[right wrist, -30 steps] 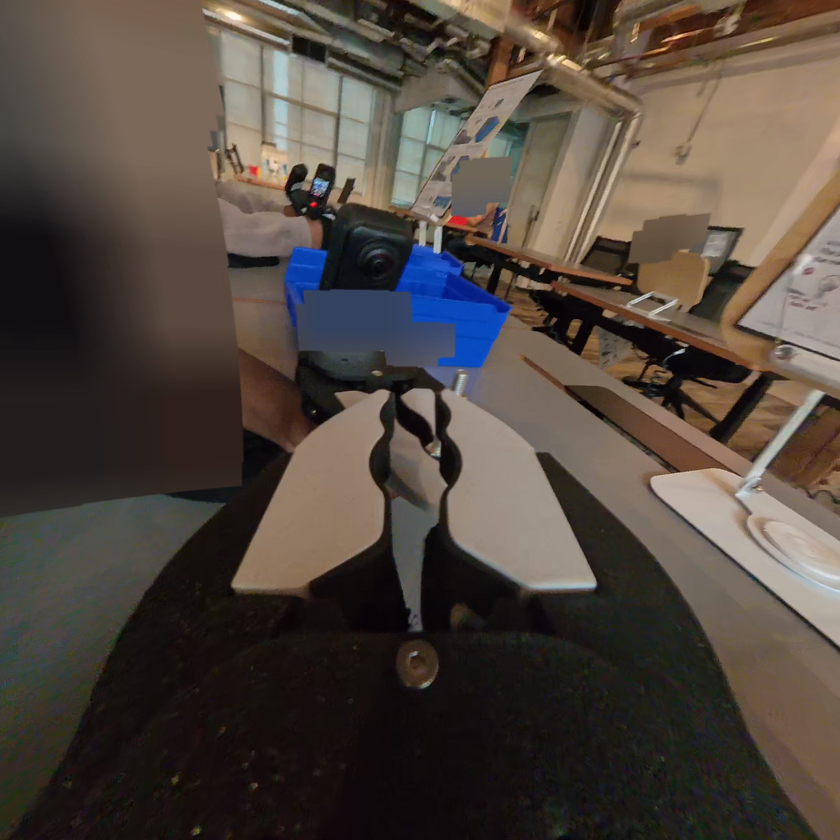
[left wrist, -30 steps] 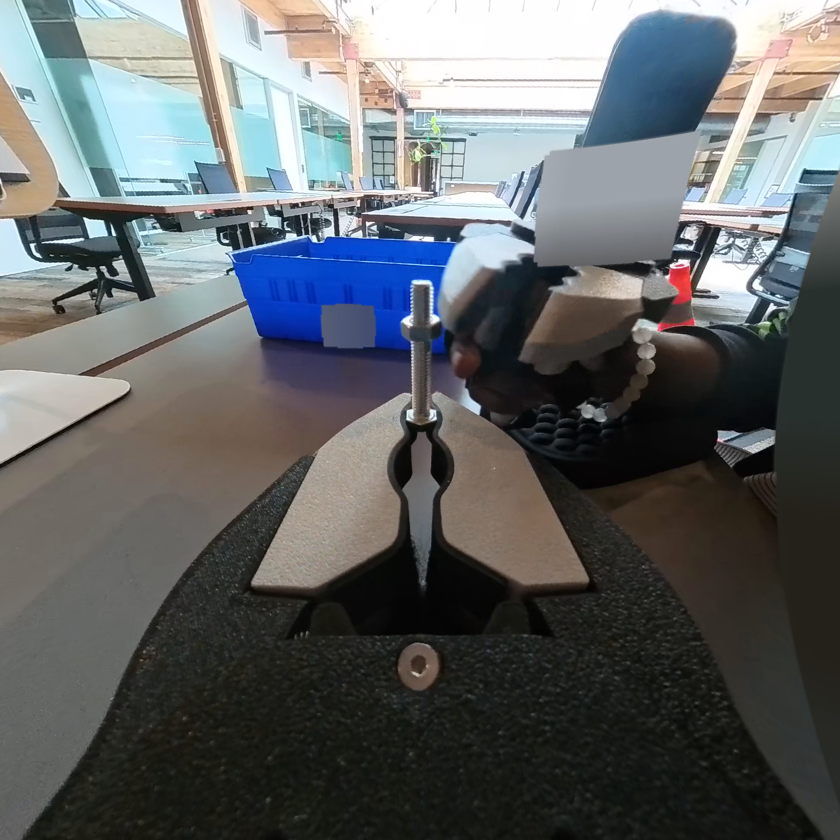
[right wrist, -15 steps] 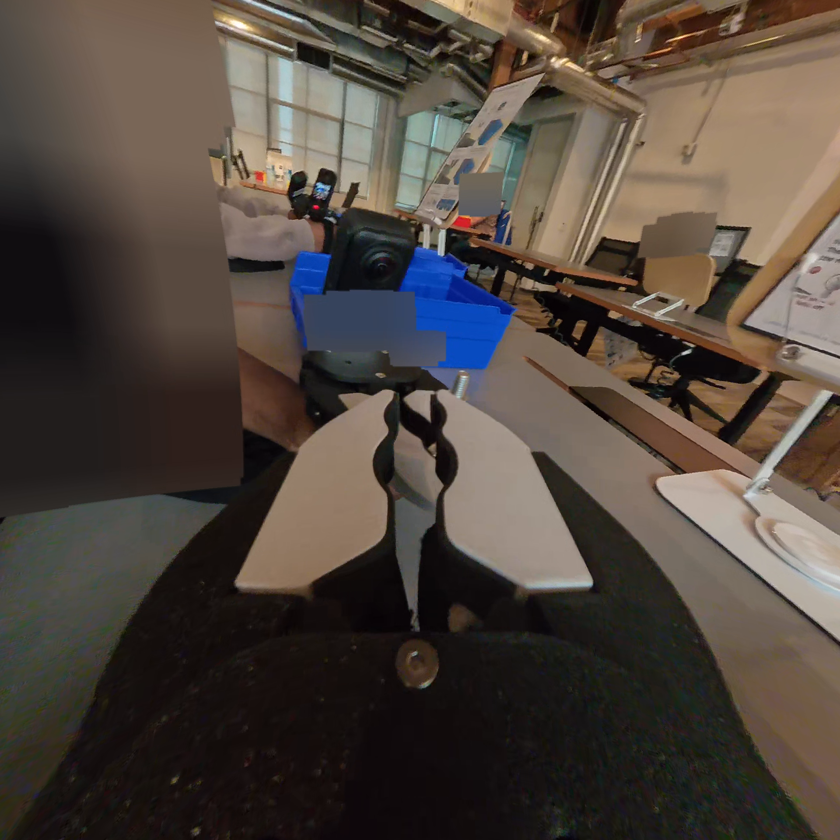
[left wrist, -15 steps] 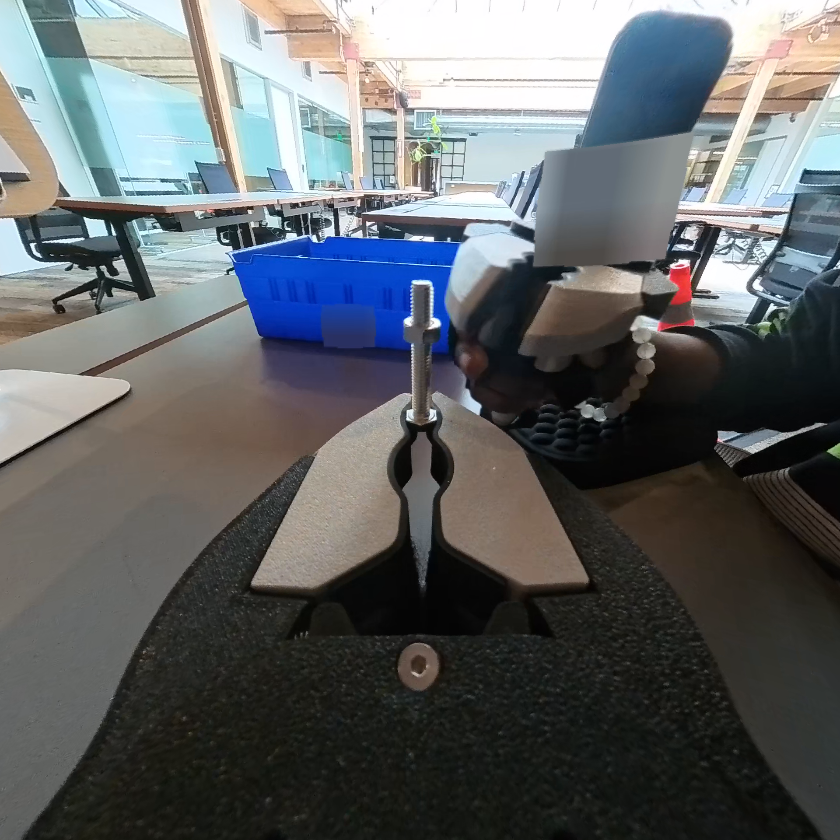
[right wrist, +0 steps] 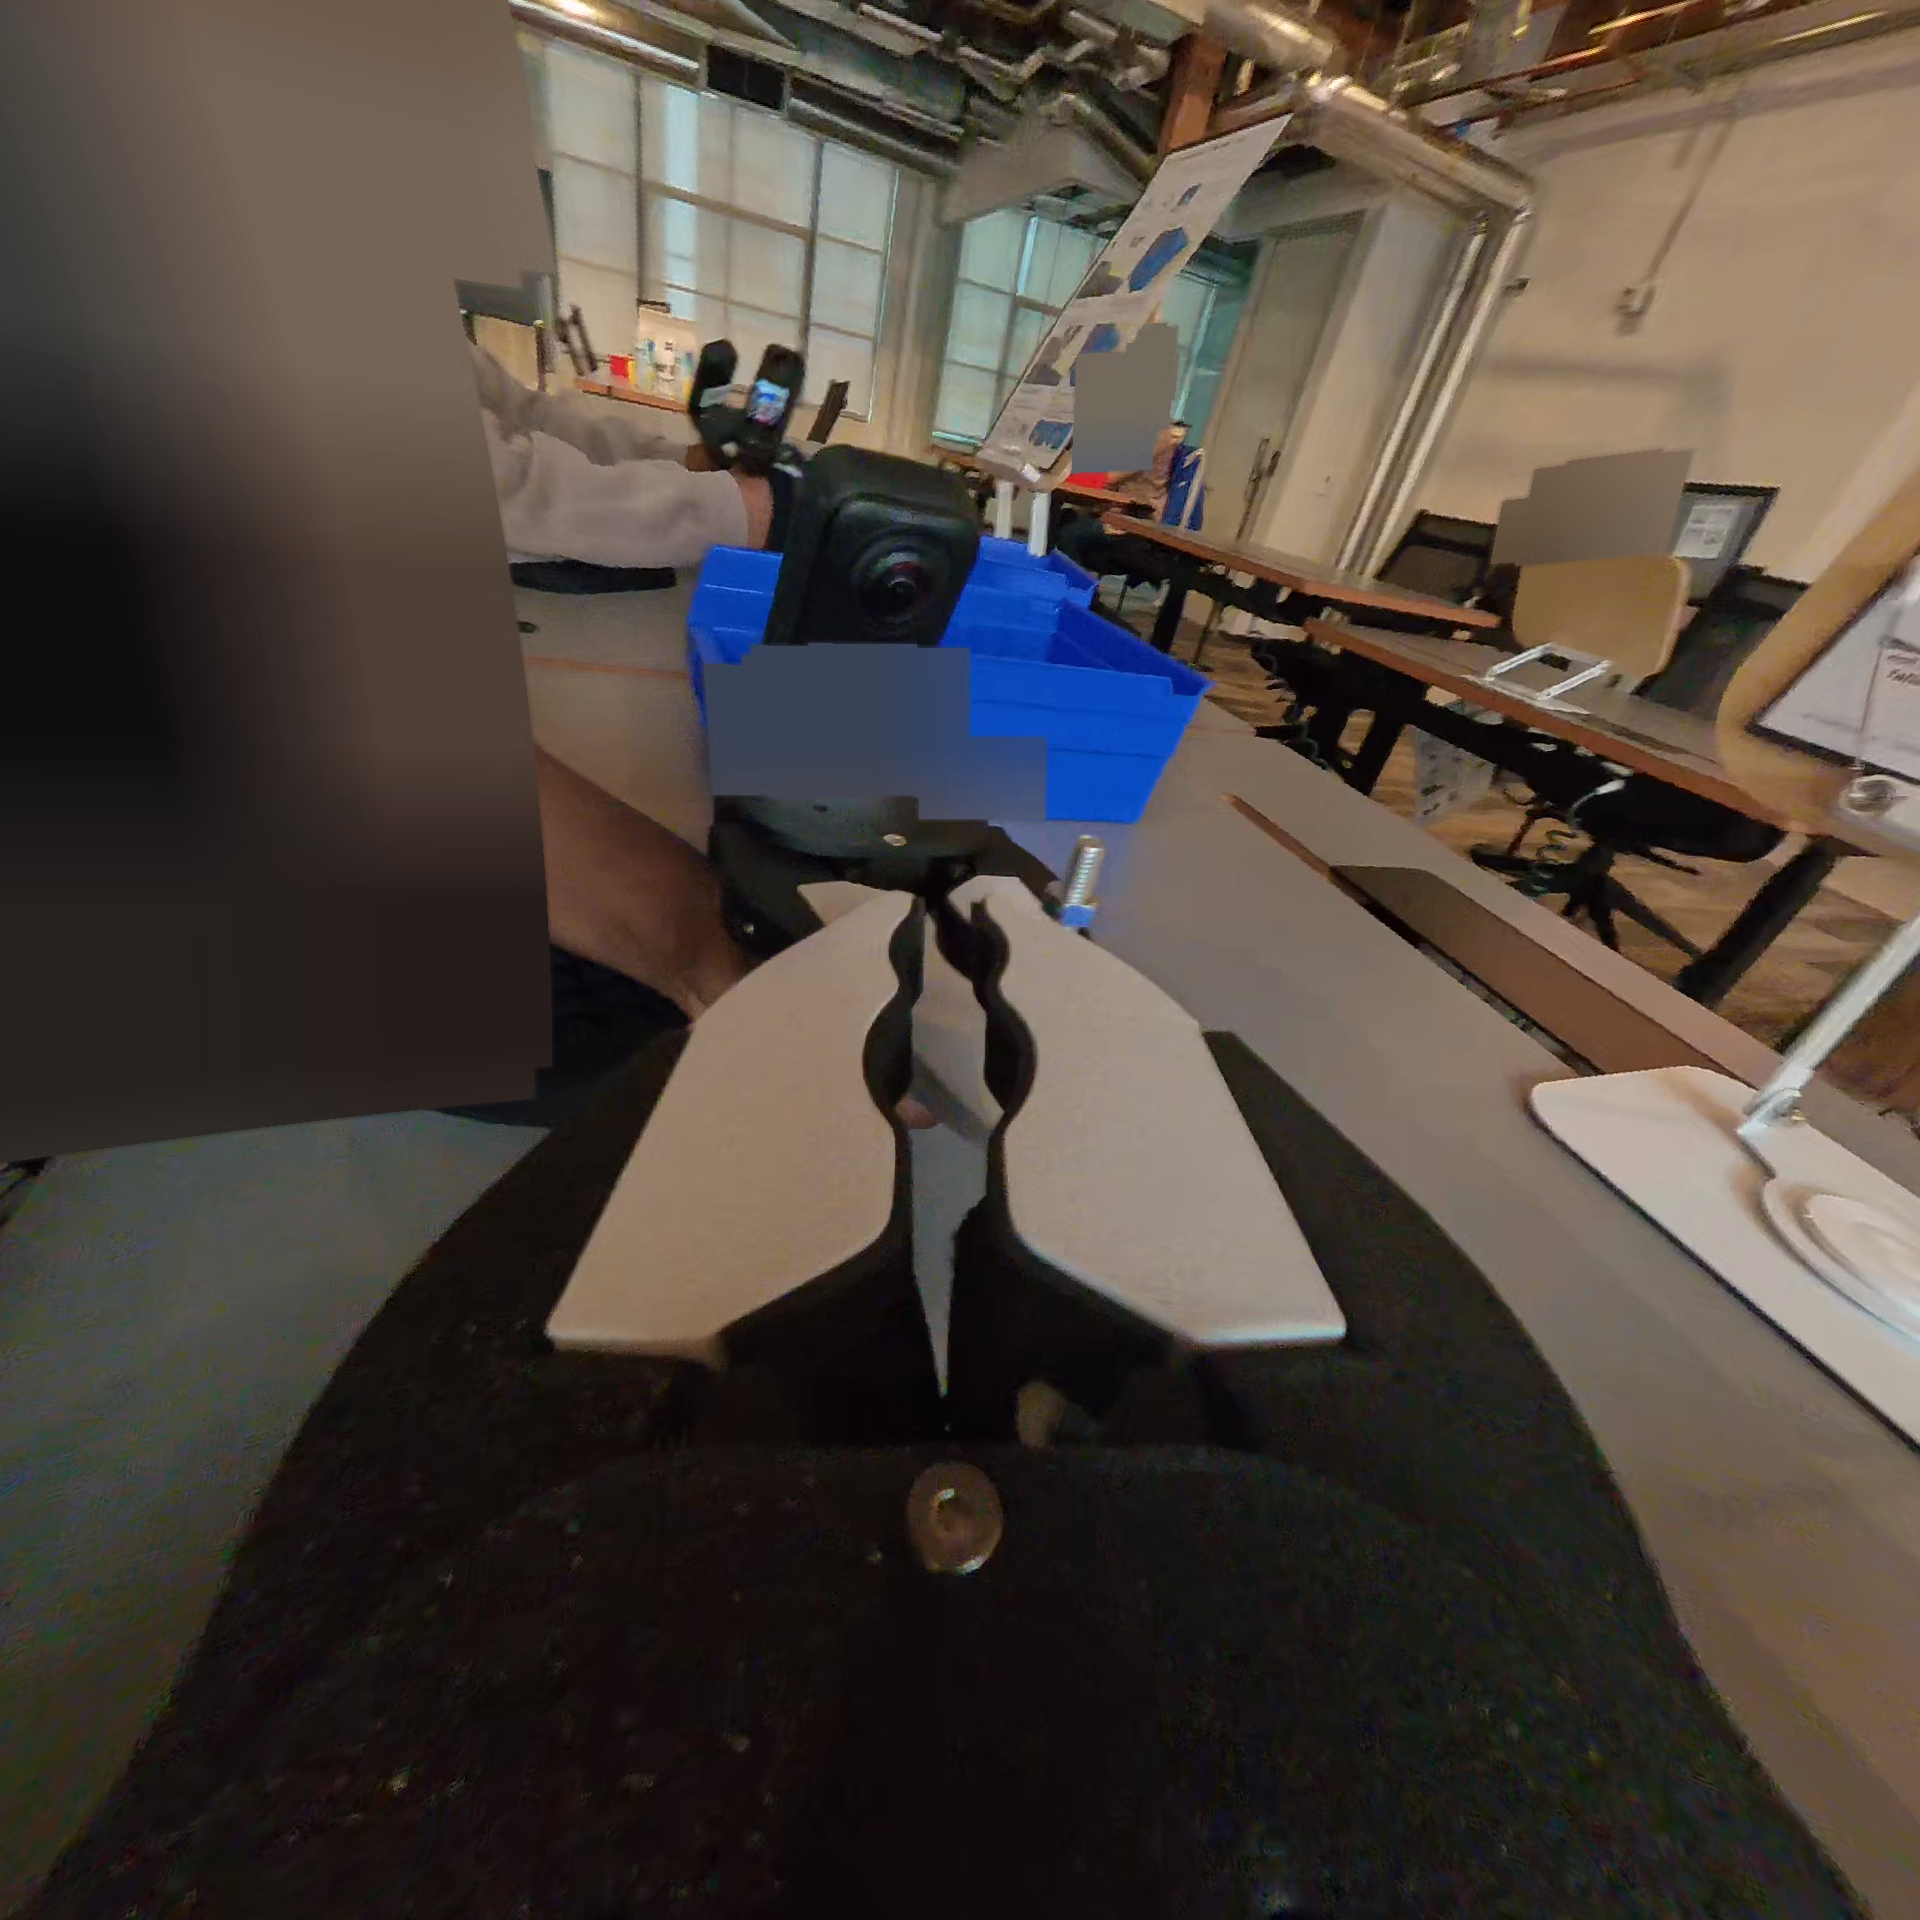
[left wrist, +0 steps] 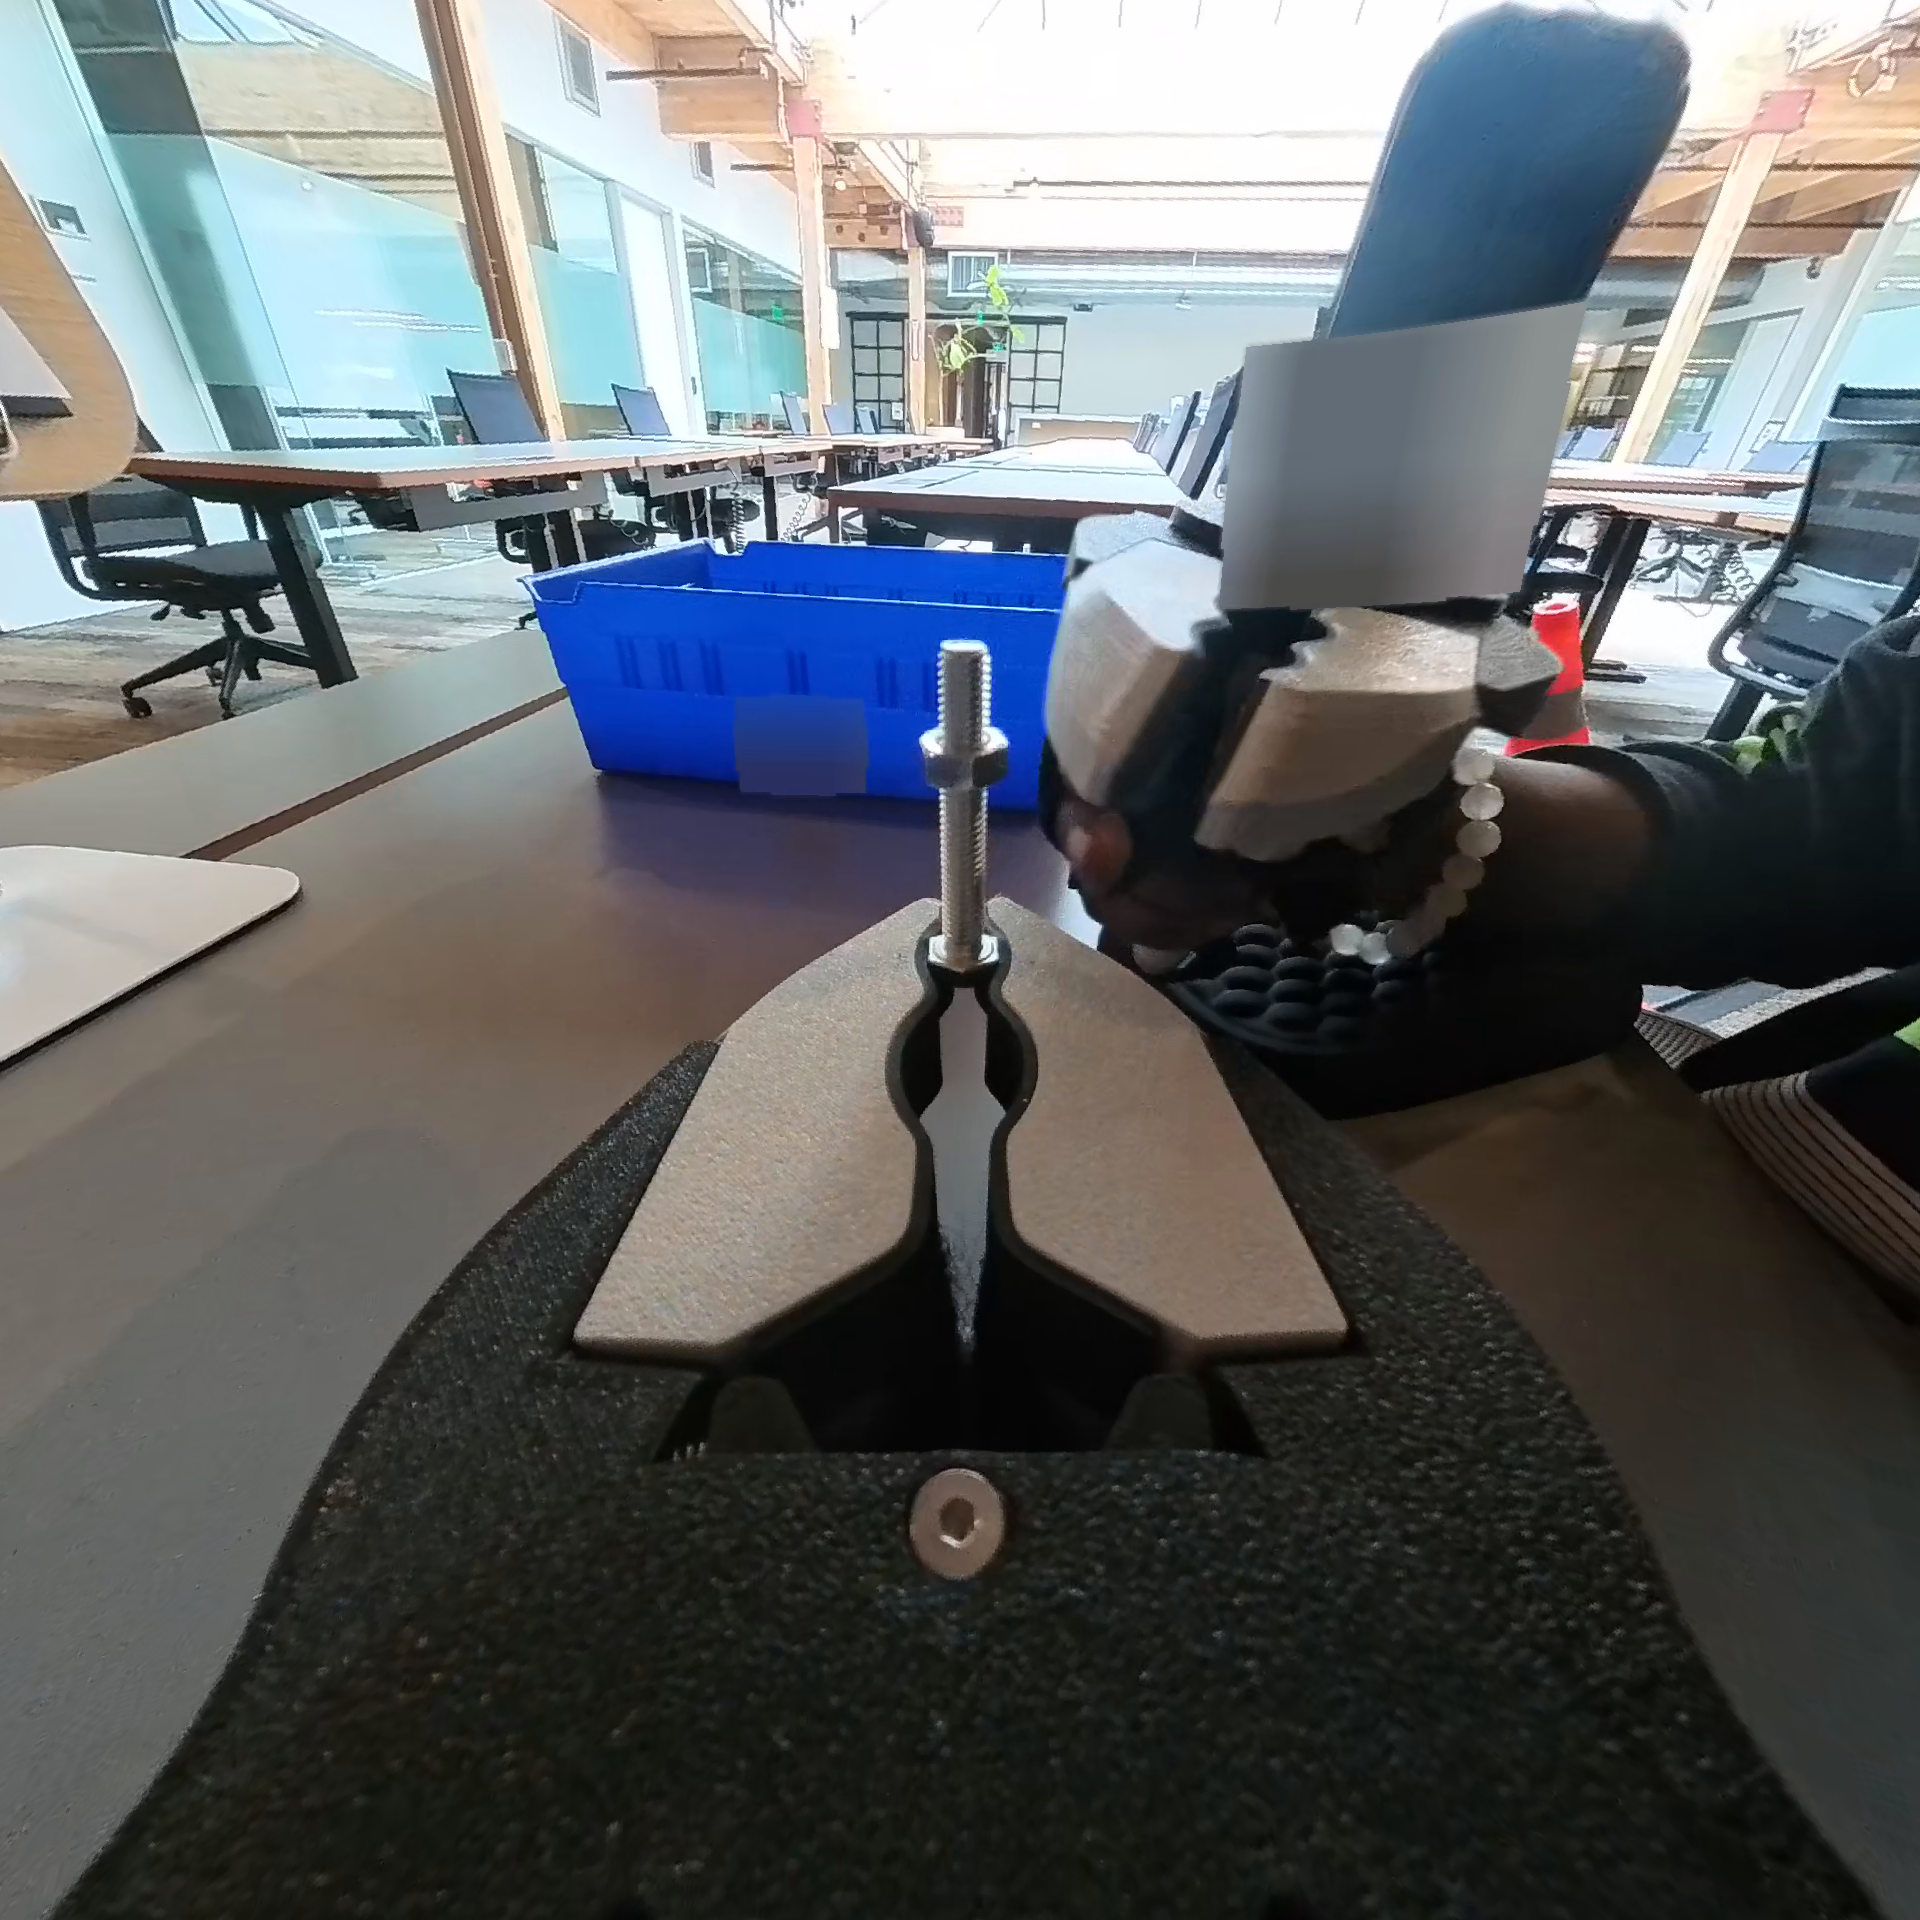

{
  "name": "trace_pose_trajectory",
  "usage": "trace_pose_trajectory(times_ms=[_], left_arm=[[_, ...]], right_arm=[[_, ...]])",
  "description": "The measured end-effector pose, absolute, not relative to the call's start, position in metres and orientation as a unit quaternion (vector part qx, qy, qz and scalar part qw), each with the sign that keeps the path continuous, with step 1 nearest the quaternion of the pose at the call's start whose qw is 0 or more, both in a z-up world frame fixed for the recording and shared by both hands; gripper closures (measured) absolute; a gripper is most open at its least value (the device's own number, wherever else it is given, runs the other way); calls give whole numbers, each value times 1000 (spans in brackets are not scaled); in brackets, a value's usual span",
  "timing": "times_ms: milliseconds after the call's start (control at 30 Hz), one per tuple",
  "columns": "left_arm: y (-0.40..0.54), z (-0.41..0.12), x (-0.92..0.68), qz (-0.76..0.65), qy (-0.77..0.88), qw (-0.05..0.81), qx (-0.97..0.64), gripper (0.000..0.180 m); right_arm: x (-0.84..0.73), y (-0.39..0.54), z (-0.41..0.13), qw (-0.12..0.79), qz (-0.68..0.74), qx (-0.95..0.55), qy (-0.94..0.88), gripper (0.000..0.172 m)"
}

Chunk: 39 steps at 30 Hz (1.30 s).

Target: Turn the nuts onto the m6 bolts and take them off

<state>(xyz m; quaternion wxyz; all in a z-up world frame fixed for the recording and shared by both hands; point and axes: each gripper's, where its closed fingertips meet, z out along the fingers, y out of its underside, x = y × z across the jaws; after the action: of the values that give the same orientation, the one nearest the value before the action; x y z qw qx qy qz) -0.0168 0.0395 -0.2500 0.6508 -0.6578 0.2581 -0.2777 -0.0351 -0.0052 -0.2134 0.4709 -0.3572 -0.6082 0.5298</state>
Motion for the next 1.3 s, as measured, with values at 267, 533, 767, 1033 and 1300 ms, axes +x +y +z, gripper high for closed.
trace_pose_trajectory(times_ms=[267, 533, 767, 1033, 1300], left_arm=[[39, -250, -17, -278, 259, 650, -658, 178], [40, -250, -17, -277, 258, 651, -658, 178], [39, -251, -16, -277, 259, 650, -658, 178], [40, -250, -17, -278, 257, 650, -659, 178], [39, -251, -16, -278, 261, 649, -659, 178]], right_arm=[[-42, 6, -214, 488, 524, -377, -587, 120], [-35, -3, -212, 480, 523, -357, -607, 163], [-41, 5, -214, 491, 520, -374, -590, 121], [-32, -14, -216, 461, 525, -339, -630, 165], [-41, 7, -213, 499, 513, -371, -592, 124]])
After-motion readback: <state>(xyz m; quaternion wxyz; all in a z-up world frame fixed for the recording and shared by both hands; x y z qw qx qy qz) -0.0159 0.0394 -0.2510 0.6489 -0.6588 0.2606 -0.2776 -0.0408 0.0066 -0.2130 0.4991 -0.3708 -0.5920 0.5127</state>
